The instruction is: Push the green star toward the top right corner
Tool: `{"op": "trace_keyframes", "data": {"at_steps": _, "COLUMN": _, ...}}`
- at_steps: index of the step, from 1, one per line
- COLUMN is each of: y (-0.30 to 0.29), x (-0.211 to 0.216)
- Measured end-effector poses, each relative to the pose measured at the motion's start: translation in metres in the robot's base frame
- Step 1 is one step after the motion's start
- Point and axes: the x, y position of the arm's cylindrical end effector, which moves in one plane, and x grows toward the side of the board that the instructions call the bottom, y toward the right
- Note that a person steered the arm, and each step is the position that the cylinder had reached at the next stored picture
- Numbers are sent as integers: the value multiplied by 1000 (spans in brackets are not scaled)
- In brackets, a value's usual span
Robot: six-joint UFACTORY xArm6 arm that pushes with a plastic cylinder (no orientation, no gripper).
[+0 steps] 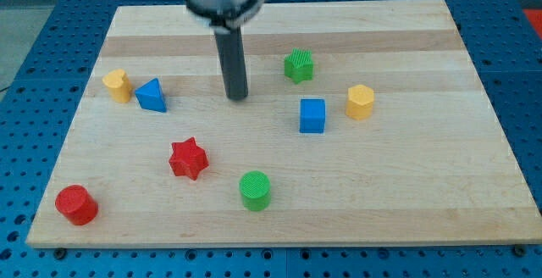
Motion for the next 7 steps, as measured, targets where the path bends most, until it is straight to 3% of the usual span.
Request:
{"op": "trace_keyframes", "data": {"at_steps": 1, "y": -2, "x": 9}}
{"op": "trace_keyframes", "data": {"at_steps": 2, "y": -14, "x": 85}}
{"op": "trace_keyframes", "data": {"at_steps": 7, "y": -13, "x": 96}}
